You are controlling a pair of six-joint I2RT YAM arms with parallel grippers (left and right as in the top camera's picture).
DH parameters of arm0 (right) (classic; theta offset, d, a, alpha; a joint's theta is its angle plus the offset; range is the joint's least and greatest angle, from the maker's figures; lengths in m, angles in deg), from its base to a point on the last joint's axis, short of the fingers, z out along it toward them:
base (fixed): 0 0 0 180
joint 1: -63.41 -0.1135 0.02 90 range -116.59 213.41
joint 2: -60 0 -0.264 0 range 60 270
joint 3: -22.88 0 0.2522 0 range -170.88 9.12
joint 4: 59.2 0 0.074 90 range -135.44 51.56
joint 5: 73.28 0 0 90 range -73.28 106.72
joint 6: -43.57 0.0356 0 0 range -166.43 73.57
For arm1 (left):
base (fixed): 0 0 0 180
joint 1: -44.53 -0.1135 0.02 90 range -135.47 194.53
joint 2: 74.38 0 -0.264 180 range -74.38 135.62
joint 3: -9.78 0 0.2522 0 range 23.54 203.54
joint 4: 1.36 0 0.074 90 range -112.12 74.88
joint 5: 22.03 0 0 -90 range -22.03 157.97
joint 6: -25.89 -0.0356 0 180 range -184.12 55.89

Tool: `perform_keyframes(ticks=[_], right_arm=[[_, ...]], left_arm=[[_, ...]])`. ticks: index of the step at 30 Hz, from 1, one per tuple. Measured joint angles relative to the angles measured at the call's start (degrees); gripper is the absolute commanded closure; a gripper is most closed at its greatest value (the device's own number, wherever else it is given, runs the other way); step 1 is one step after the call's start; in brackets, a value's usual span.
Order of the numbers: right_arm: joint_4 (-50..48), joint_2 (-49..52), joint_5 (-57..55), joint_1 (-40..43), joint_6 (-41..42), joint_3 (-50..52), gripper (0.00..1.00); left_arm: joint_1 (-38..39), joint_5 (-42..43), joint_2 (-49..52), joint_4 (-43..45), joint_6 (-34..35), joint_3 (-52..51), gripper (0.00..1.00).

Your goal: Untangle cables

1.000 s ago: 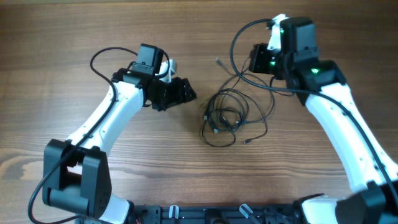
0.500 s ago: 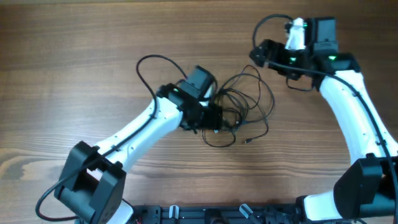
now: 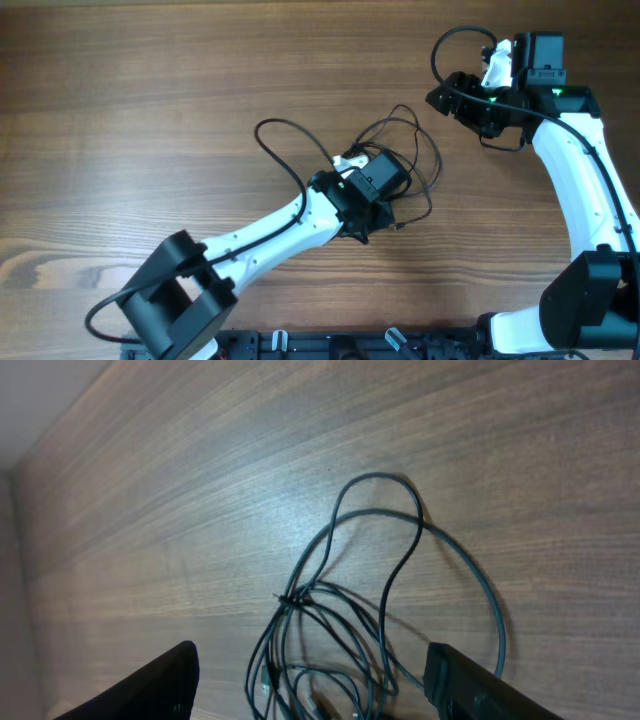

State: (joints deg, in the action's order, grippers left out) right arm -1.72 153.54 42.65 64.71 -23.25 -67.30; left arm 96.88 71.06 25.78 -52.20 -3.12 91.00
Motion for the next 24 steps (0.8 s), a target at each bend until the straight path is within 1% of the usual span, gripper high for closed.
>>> perform_keyframes(ticks=[1,2,4,6,9,11,12,14,15,18,21,24], right_arm=[[0.2,0.0,0.0,0.0,0.2,0.0,0.26],[0.3,0.0,0.0,0.0,0.2,0.0,0.26],[0.4,0.0,0.0,0.0,0.3,0.0,0.26],[0.4,0.0,0.0,0.0,0.6,0.0,0.26],[0.5,0.0,0.0,0.0,0.6,0.0,0.26],[0.7,0.0,0.0,0.0,0.6,0.0,0.26],[0.7,0.0,0.0,0.0,0.6,0.0,0.26],[0.9,0.0,0.0,0.0,0.6,0.0,0.26],[0.9,0.0,0.0,0.0,0.6,0.0,0.26],[0.9,0.0,0.0,0.0,0.7,0.0,0.26],[0.9,0.0,0.0,0.0,0.7,0.0,0.26],[0.9,0.0,0.0,0.0,0.7,0.0,0.26]], left_arm=[[-0.2,-1.2,0.7,0.3,3.8,0.0,0.67],[-0.2,-2.0,1.1,1.0,6.2,0.0,0.66],[-0.2,-3.6,1.3,1.8,10.5,0.0,0.57],[-0.2,-6.6,1.4,2.0,15.8,0.0,0.51],[-0.2,-9.7,2.9,4.2,21.5,0.0,0.51],[-0.2,-11.0,4.6,5.6,23.7,0.0,0.51],[-0.2,-11.7,5.1,5.8,24.3,0.0,0.52],[-0.2,-13.1,5.6,5.9,25.2,0.0,0.59],[-0.3,-13.4,5.7,5.9,25.6,0.0,0.59],[-0.3,-13.7,5.7,4.6,26.0,0.0,0.56],[-0.3,-13.1,5.7,2.7,26.4,0.0,0.55],[-0.3,-11.8,5.7,1.4,26.4,0.0,0.49]])
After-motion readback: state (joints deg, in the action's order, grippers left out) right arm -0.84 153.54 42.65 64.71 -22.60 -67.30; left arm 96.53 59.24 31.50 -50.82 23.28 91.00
